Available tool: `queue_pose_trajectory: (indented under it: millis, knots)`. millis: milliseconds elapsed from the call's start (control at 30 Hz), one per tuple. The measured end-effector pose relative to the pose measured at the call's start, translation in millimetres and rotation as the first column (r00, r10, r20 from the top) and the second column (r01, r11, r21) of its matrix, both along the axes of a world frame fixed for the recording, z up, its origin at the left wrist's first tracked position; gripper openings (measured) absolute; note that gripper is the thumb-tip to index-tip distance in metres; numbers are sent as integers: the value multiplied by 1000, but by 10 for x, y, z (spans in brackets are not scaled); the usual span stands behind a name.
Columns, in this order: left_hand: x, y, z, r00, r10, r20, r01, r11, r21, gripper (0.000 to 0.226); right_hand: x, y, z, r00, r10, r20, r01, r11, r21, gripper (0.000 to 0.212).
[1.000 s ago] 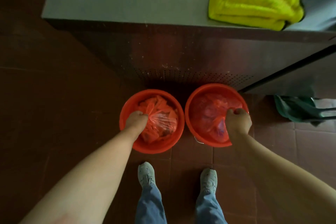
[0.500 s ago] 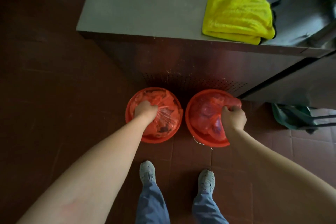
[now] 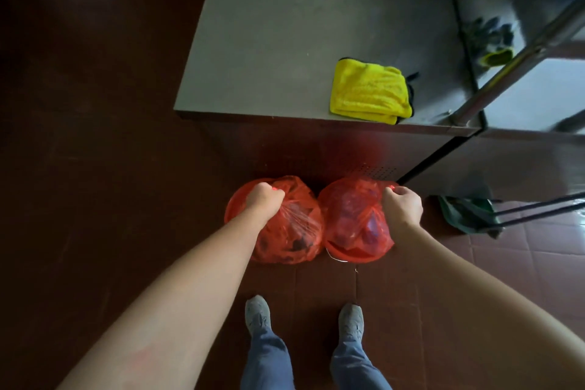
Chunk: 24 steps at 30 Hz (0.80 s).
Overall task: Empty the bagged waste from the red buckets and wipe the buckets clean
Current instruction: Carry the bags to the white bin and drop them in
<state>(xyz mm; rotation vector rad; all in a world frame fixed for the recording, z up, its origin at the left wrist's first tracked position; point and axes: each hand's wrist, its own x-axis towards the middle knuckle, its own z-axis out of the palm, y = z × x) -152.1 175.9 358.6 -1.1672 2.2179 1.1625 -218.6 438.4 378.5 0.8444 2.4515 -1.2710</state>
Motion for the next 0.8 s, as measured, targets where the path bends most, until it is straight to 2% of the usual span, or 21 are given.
queue_pose_trajectory:
  millis: [133, 300, 467, 600, 800]
  knots:
    - [48, 77, 371, 998, -50, -45, 52, 997, 58, 35, 150, -8, 423, 997, -83, -1, 83, 992, -90, 21]
    - [42, 178, 906, 975, -205, -81, 214, 971, 109, 29, 469, 78, 917, 977, -213, 9, 211, 964, -162, 17]
    - [-34, 304, 1470, 930, -364, -55, 367, 927, 75, 43, 836, 247, 1388, 950, -313, 7, 309, 933, -183, 14]
    - [-18, 450, 1803, 892, -449, -63, 449, 893, -1, 42, 1203, 389, 1697, 945, -326, -35, 317, 936, -153, 20]
    - [259, 803, 2215, 811, -573, -116, 576, 817, -8, 38, 1895, 647, 2036, 890, -450, -72, 435, 887, -158, 21]
